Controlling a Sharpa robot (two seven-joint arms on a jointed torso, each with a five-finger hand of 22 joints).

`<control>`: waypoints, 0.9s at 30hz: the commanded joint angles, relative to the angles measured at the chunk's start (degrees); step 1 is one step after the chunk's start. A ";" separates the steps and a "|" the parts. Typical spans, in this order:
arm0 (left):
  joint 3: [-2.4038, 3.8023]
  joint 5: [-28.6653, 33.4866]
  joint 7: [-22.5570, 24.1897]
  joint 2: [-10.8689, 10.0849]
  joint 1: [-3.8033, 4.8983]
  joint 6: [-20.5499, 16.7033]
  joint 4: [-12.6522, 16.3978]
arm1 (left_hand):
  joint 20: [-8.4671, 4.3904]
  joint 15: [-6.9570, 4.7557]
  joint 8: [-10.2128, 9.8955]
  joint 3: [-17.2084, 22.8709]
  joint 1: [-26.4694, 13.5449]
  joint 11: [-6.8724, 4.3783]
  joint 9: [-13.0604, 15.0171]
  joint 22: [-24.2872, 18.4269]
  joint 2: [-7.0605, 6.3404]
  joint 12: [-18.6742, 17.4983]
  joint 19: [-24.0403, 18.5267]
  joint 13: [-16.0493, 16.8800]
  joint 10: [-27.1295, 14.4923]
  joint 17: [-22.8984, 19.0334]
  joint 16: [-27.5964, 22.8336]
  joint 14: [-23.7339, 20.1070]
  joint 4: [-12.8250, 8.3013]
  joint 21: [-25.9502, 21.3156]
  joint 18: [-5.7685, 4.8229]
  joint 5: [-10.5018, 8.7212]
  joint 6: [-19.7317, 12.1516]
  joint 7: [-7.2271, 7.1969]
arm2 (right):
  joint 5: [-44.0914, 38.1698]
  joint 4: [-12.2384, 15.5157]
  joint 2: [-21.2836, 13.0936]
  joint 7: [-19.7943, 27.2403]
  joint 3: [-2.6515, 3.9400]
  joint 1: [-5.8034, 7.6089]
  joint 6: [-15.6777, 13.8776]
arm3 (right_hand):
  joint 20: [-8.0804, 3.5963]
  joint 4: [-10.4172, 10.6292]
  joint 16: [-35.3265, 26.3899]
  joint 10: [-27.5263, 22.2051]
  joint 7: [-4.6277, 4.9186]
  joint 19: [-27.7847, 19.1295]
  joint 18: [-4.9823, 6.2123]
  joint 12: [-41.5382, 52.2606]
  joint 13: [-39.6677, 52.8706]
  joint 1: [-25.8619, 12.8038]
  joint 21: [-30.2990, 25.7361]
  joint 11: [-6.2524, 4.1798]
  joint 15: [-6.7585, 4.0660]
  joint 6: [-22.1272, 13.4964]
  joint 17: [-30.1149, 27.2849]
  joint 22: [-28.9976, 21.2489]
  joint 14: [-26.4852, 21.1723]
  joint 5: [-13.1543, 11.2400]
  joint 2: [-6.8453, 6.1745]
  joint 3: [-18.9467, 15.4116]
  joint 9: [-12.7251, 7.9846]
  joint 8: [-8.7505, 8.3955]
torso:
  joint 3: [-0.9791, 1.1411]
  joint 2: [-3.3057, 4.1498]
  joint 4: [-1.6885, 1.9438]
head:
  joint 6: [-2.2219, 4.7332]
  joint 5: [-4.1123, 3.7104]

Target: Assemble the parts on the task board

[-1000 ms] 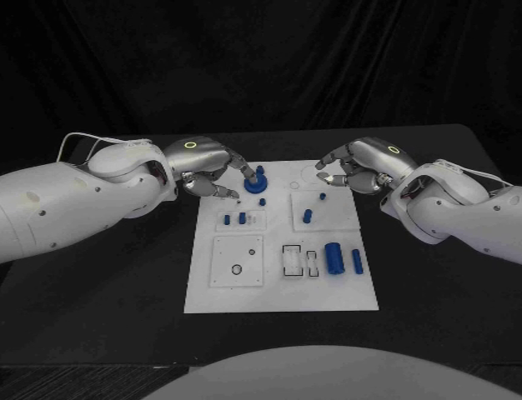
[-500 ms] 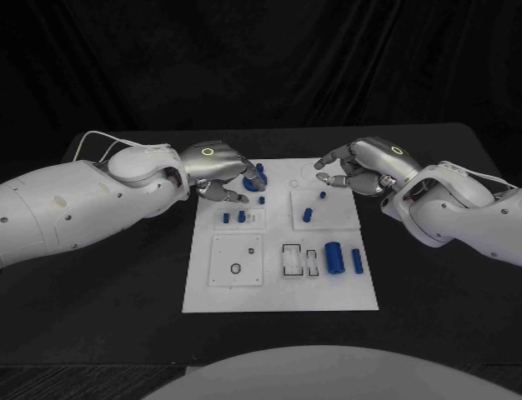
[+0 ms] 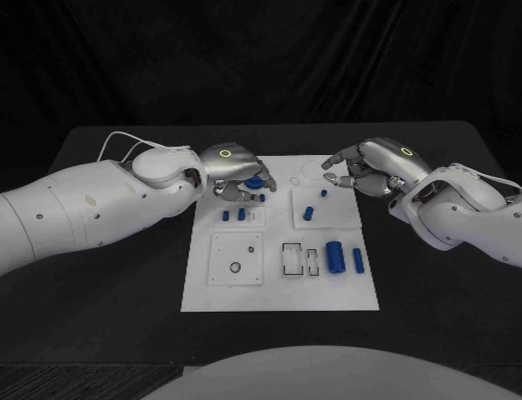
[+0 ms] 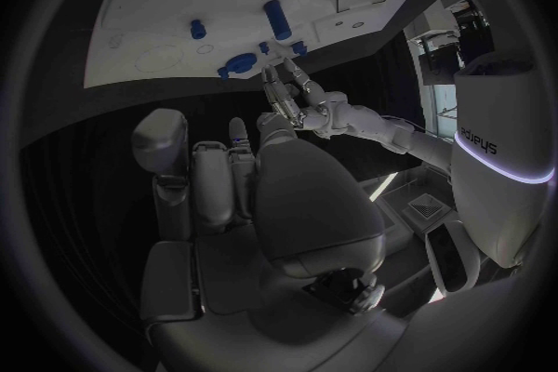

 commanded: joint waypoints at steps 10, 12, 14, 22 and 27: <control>0.06 -0.34 -2.55 1.85 -0.87 0.65 -2.54 | -0.05 0.29 0.10 0.93 0.23 0.27 -0.33 9.56 -0.48 -0.45 0.31 -0.32 0.94 -0.50 0.05 -0.08 -0.36 0.32 -0.61 0.38 0.66 0.42 | -0.14 -0.13 -0.09 -0.60 0.04 -0.09 -0.50 | 0.04 -0.10 -0.10 -0.45 -0.08 0.24 0.74 -1.85 -13.53 -0.20 -0.01 -0.28 -0.28 0.49 0.49 6.28 1.60 0.27 -0.05 0.49 0.03 0.03 | -0.05 0.01 0.05 | -0.01 0.67; 0.06 -0.34 -2.74 1.99 -0.90 0.77 -2.77 | -0.06 0.30 0.20 1.15 0.29 0.30 -0.37 9.54 -0.51 -0.54 0.26 -0.40 1.11 -0.78 -0.05 -0.21 -0.50 0.27 -0.60 0.42 0.98 0.64 | -0.14 -0.19 -0.01 -0.66 0.04 -0.09 -0.40 | 0.04 -0.10 -0.10 -0.45 -0.08 0.24 0.74 -1.85 -13.53 -0.20 -0.01 -0.28 -0.28 0.49 0.49 6.28 1.60 0.27 -0.05 0.49 0.03 0.03 | -0.05 0.02 -0.02 | -0.01 0.98; 0.06 -0.34 -2.93 2.11 -0.92 0.86 -2.97 | -0.07 0.31 0.36 1.40 0.28 0.26 -0.40 9.55 -0.55 -0.57 0.27 -0.46 1.51 -0.85 -0.01 -0.21 -0.61 0.34 -0.60 0.41 1.47 0.92 | -0.14 -0.24 0.06 -0.71 0.04 -0.09 -0.30 | 0.04 -0.10 -0.10 -0.45 -0.08 0.24 0.74 -1.85 -13.53 -0.20 -0.01 -0.28 -0.28 0.49 0.49 6.28 1.60 0.27 -0.05 0.49 0.03 0.03 | -0.10 0.09 -0.03 | -0.01 1.06; 0.06 -0.34 -3.35 2.52 -0.94 1.68 -3.54 | -0.10 0.03 1.01 2.16 0.14 -0.21 -0.33 9.46 -0.56 -0.74 0.04 -0.63 2.53 -1.56 -0.18 -0.51 -0.97 0.12 -0.54 0.21 3.32 1.99 | -0.14 -0.47 0.17 -0.93 0.04 -0.10 -0.07 | 0.04 -0.11 -0.30 -0.54 -0.09 0.19 0.78 -1.99 -13.67 -0.19 -0.23 -0.29 -0.28 0.49 0.33 6.23 1.55 0.28 -0.04 0.53 0.03 0.02 | -0.15 0.01 0.21 | -0.01 0.91; 0.06 -0.34 -3.41 2.77 -0.95 2.47 -3.65 | -0.12 -0.12 1.34 2.45 0.01 -0.40 -0.25 9.39 -0.54 -0.87 -0.13 -0.71 2.86 -2.01 -0.33 -0.73 -1.12 -0.10 -0.49 -0.03 4.25 2.32 | -0.14 -0.51 0.27 -1.03 0.04 -0.10 0.03 | 0.04 -0.11 -0.30 -0.54 -0.09 0.19 0.78 -1.99 -13.67 -0.19 -0.23 -0.29 -0.28 0.49 0.33 6.23 1.55 0.28 -0.04 0.53 0.03 0.02 | -0.08 0.03 0.07 | -0.01 0.90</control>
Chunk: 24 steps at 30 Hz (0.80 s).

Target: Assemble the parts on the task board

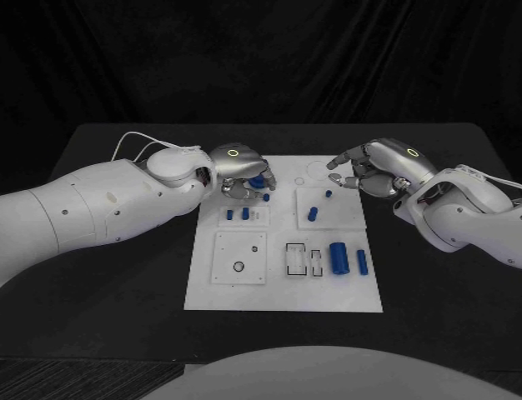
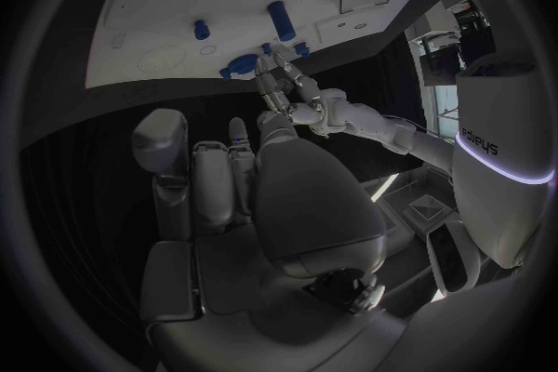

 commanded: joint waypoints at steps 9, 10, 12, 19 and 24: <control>0.06 -0.15 -0.05 0.54 -0.18 2.44 -0.07 | -0.11 -0.01 0.31 0.53 -0.36 -0.34 0.07 9.27 -0.31 -0.21 -0.41 -0.10 1.00 -0.74 -0.59 -0.84 -0.08 -0.74 -0.42 -0.75 0.87 0.07 | -0.14 -0.15 0.21 -0.99 0.03 -0.10 0.09 | 0.04 0.03 -0.35 -0.23 -0.10 0.18 0.78 -0.18 -13.85 0.33 -0.30 -0.31 -0.37 0.46 0.29 6.18 1.50 0.30 0.49 0.44 0.02 -0.02 | 0.18 -0.05 -0.26 | -0.01 0.00; 0.06 -0.15 -0.06 0.58 -0.20 2.56 -0.09 | -0.10 -0.03 0.31 0.57 -0.38 -0.34 0.07 9.29 -0.29 -0.16 -0.38 -0.09 1.19 -0.73 -0.57 -0.83 -0.10 -0.66 -0.44 -0.79 0.92 0.10 | -0.14 -0.18 0.25 -1.02 0.03 -0.10 0.12 | 0.04 0.03 -0.35 -0.23 -0.10 0.18 0.78 -0.18 -13.85 0.33 -0.30 -0.31 -0.37 0.46 0.29 6.18 1.50 0.30 0.49 0.44 0.02 -0.02 | 0.18 -0.04 -0.25 | -0.01 -0.02; 0.06 -0.15 -0.08 0.64 -0.23 2.67 -0.12 | -0.10 -0.05 0.33 0.62 -0.41 -0.37 0.07 9.27 -0.26 -0.13 -0.44 -0.09 1.37 -0.79 -0.58 -0.86 -0.13 -0.75 -0.42 -0.86 1.02 0.18 | -0.14 -0.23 0.29 -1.06 0.03 -0.10 0.17 | 0.04 0.03 -0.35 -0.23 -0.10 0.18 0.78 -0.18 -13.85 0.33 -0.30 -0.31 -0.37 0.46 0.29 6.18 1.50 0.30 0.49 0.44 0.02 -0.02 | 0.18 -0.03 -0.25 | -0.01 0.00; 0.06 -0.15 -0.07 1.29 -0.38 2.95 -0.81 | -0.10 -0.07 0.21 0.95 -0.39 -0.40 -0.01 9.30 -0.14 0.04 -0.42 -0.06 2.40 -0.97 -0.55 -0.90 -0.37 -0.65 -0.44 -0.91 1.13 0.23 | -0.14 -0.44 0.49 -1.22 0.03 -0.10 0.45 | 0.03 0.02 -0.49 -0.26 -0.10 0.15 0.81 -0.26 -13.93 0.35 -0.46 -0.32 -0.37 0.45 0.18 6.14 1.46 0.31 0.49 0.49 0.01 -0.04 | 0.22 -0.08 -0.15 | -0.01 -0.10; 0.06 -0.15 -0.15 2.01 -0.77 3.24 -1.93 | -0.10 -0.12 0.16 1.36 -0.08 -0.48 -0.05 9.28 -0.07 -0.01 -0.47 -0.13 3.01 -1.20 -0.58 -0.97 -0.78 -0.71 -0.43 -0.59 1.28 0.14 | -0.14 -0.49 0.56 -1.33 0.03 -0.10 0.64 | 0.03 0.02 -0.49 -0.26 -0.10 0.15 0.81 -0.26 -13.93 0.35 -0.46 -0.32 -0.37 0.45 0.18 6.14 1.46 0.31 0.49 0.49 0.01 -0.04 | 0.18 -0.05 -0.16 | -0.01 -0.19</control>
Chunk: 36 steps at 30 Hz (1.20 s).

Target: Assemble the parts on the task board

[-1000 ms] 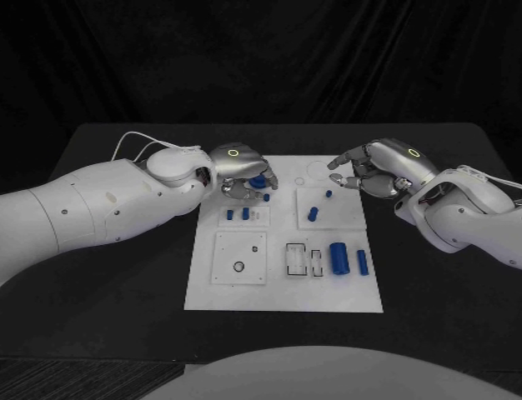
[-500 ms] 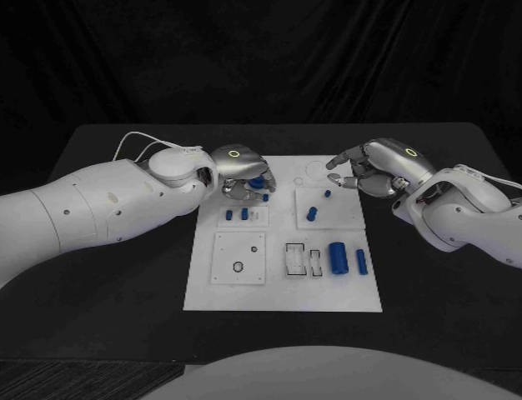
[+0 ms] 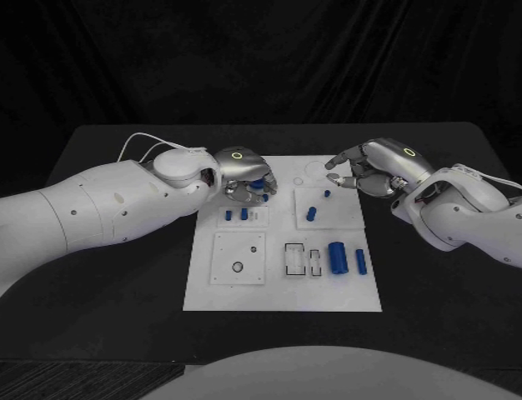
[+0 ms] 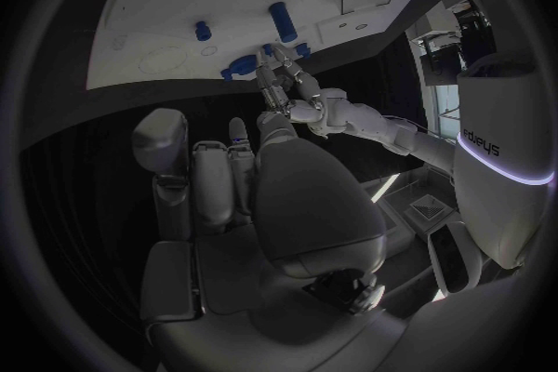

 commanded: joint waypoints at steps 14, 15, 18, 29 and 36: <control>0.06 -0.12 -0.14 1.05 -1.53 1.36 -1.88 | -0.16 0.15 1.34 1.70 0.33 -0.02 0.36 9.36 0.27 0.10 -0.31 -0.09 4.50 -1.05 -0.49 -0.48 -1.64 -0.01 -0.48 0.74 3.53 0.65 | -0.14 -0.18 0.18 -1.30 0.03 -0.10 0.75 | 0.03 -0.16 -0.39 -0.22 -0.11 0.14 0.82 -0.40 -14.05 0.26 -0.22 -0.44 -0.54 0.46 0.03 6.15 1.46 0.31 0.37 0.38 0.01 -0.05 | -0.04 0.10 -0.01 | -0.01 -0.19; 0.06 -0.12 -0.03 1.04 -1.58 1.22 -1.91 | -0.17 0.20 1.52 1.76 0.26 0.02 0.44 9.35 0.30 0.03 -0.32 -0.10 4.82 -1.09 -0.47 -0.45 -1.75 -0.03 -0.48 0.75 3.99 0.72 | -0.14 -0.18 0.19 -1.32 0.03 -0.10 0.76 | 0.03 -0.16 -0.39 -0.22 -0.11 0.14 0.82 -0.40 -14.05 0.26 -0.22 -0.44 -0.54 0.46 0.03 6.15 1.46 0.31 0.37 0.38 0.01 -0.05 | -0.04 0.11 -0.05 | -0.01 -0.12; 0.06 -0.12 0.56 0.95 -1.68 0.16 -1.88 | -0.19 0.20 2.19 2.04 0.33 0.00 0.75 9.46 0.62 0.19 -0.06 0.07 6.57 -1.22 -0.39 -0.25 -2.33 0.40 -0.56 0.80 5.62 0.93 | -0.14 -0.21 0.23 -1.38 0.03 -0.10 0.81 | 0.03 -0.17 -0.40 -0.23 -0.11 0.14 0.82 -0.42 -14.06 0.26 -0.24 -0.44 -0.54 0.45 0.02 6.15 1.46 0.32 0.38 0.40 0.01 -0.05 | -0.03 0.09 -0.09 | -0.01 0.02; 0.07 -0.11 2.14 -0.40 -1.76 -2.96 -0.16 | -0.33 0.06 3.63 2.21 0.33 -0.25 1.51 9.79 1.28 -0.06 0.87 0.26 10.42 -1.42 -0.15 0.83 -3.87 1.75 -0.81 1.02 9.58 1.10 | -0.14 -0.32 0.28 -1.70 0.03 -0.10 1.15 | 0.02 -0.24 -0.65 -0.34 -0.13 0.07 0.86 -0.68 -14.32 0.39 -0.51 -0.47 -0.56 0.40 -0.17 6.09 1.38 0.33 0.39 0.61 -0.02 -0.13 | 0.00 0.06 0.01 | -0.01 0.49; 0.09 -0.11 1.71 -3.19 -0.91 -3.88 3.09 | -0.37 0.09 3.49 2.14 0.01 -0.13 1.51 9.82 1.22 -0.72 0.99 0.02 10.76 -2.06 -0.52 0.81 -4.07 1.87 -0.83 0.45 9.80 1.25 | -0.14 -0.16 -0.03 -2.08 0.03 -0.09 1.55 | 0.02 -0.26 -0.87 -0.44 -0.13 0.00 0.90 -0.85 -14.48 0.44 -0.79 -0.48 -0.57 0.37 -0.35 6.03 1.30 0.33 0.38 0.69 -0.04 -0.16 | -0.04 0.02 0.10 | -0.01 0.65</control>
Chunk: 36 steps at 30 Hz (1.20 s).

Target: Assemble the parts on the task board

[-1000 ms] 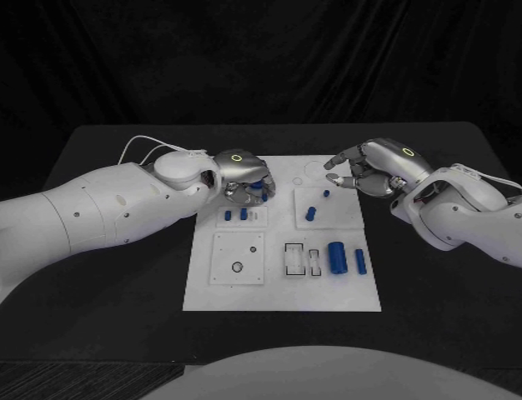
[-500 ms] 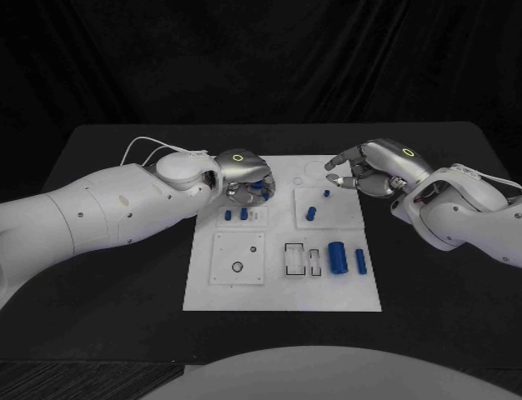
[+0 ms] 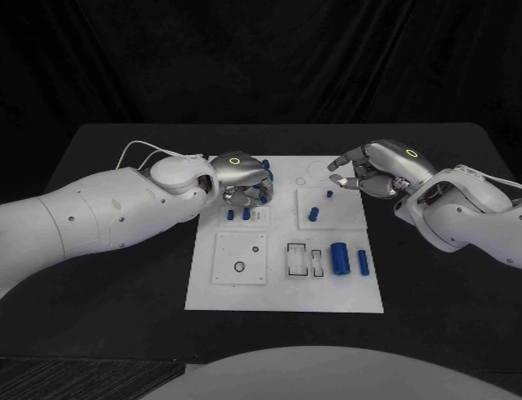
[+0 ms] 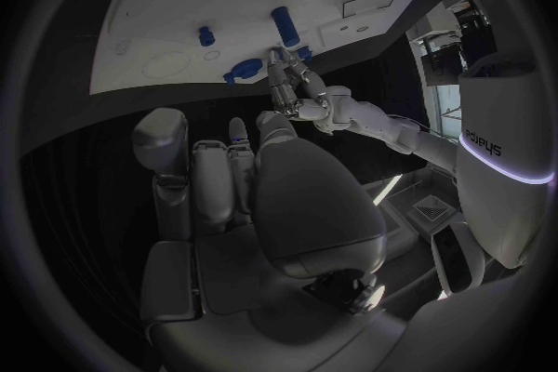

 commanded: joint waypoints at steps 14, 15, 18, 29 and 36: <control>-0.08 -0.33 -0.89 -6.52 4.05 0.72 6.38 | 0.02 0.00 -0.74 0.01 -1.09 0.01 0.24 9.69 0.74 -1.94 0.17 -0.73 0.31 -0.78 -0.80 0.23 -0.34 -0.32 -0.75 -1.05 -0.31 -0.08 | -0.14 -0.14 0.02 -1.91 0.03 -0.09 1.79 | 0.02 0.02 -0.49 -0.29 -0.14 -0.12 0.95 -0.56 -14.76 0.44 -0.58 -0.37 -0.32 0.54 -0.27 5.96 1.16 0.29 0.25 0.62 -0.01 -0.12 | 0.08 -0.03 0.02 | -0.01 0.39; -0.08 -0.33 -0.94 -6.69 4.10 1.10 6.43 | 0.02 0.00 -0.83 0.01 -1.14 0.02 0.21 9.66 0.78 -2.08 0.12 -0.78 0.28 -0.88 -0.86 0.19 -0.34 -0.42 -0.73 -1.14 -0.39 -0.08 | -0.14 -0.21 0.08 -1.91 0.03 -0.10 1.86 | 0.02 0.02 -0.49 -0.29 -0.14 -0.12 0.95 -0.56 -14.76 0.44 -0.58 -0.37 -0.32 0.54 -0.27 5.96 1.16 0.29 0.25 0.62 -0.01 -0.12 | 0.08 -0.02 0.02 | -0.01 0.41; -0.09 -0.33 -0.98 -7.11 4.19 2.09 6.52 | 0.03 0.01 -1.01 0.01 -1.23 0.04 0.16 9.61 0.85 -2.38 0.01 -0.88 0.16 -1.15 -1.03 0.06 -0.33 -0.61 -0.70 -1.29 -0.58 -0.07 | -0.14 -0.39 0.28 -1.91 0.03 -0.10 2.03 | 0.02 0.02 -0.49 -0.29 -0.14 -0.12 0.95 -0.56 -14.76 0.44 -0.58 -0.37 -0.32 0.54 -0.27 5.96 1.16 0.29 0.25 0.62 -0.01 -0.12 | 0.11 0.01 0.11 | -0.01 0.33; -0.10 -0.33 -1.04 -7.22 3.96 4.30 5.58 | 0.05 0.02 -1.51 -0.01 -1.39 0.03 0.00 9.38 0.91 -3.08 -0.51 -1.11 0.01 -2.21 -1.68 -0.58 -0.40 -1.51 -0.54 -1.60 -1.08 -0.14 | -0.14 -1.08 0.67 -1.93 0.03 -0.12 2.40 | 0.02 -0.01 -0.59 -0.30 -0.14 -0.19 0.98 -0.62 -14.80 0.53 -0.80 -0.37 -0.32 0.53 -0.34 5.91 1.11 0.29 0.23 0.73 -0.02 -0.14 | -0.08 0.00 0.18 | -0.01 0.51; -0.11 -0.33 -1.28 -6.92 3.63 4.31 4.87 | 0.06 0.03 -1.64 -0.01 -1.42 0.05 -0.04 9.39 0.89 -3.18 -0.50 -1.13 0.06 -2.26 -1.72 -0.61 -0.43 -1.49 -0.55 -1.65 -1.23 -0.11 | -0.14 -1.23 0.73 -2.00 0.03 -0.15 2.55 | 0.02 -0.03 -0.66 -0.33 -0.13 -0.23 1.00 -0.69 -14.87 0.60 -0.94 -0.37 -0.32 0.51 -0.40 5.89 1.08 0.30 0.22 0.81 -0.03 -0.17 | -0.09 -0.02 0.13 | -0.01 0.34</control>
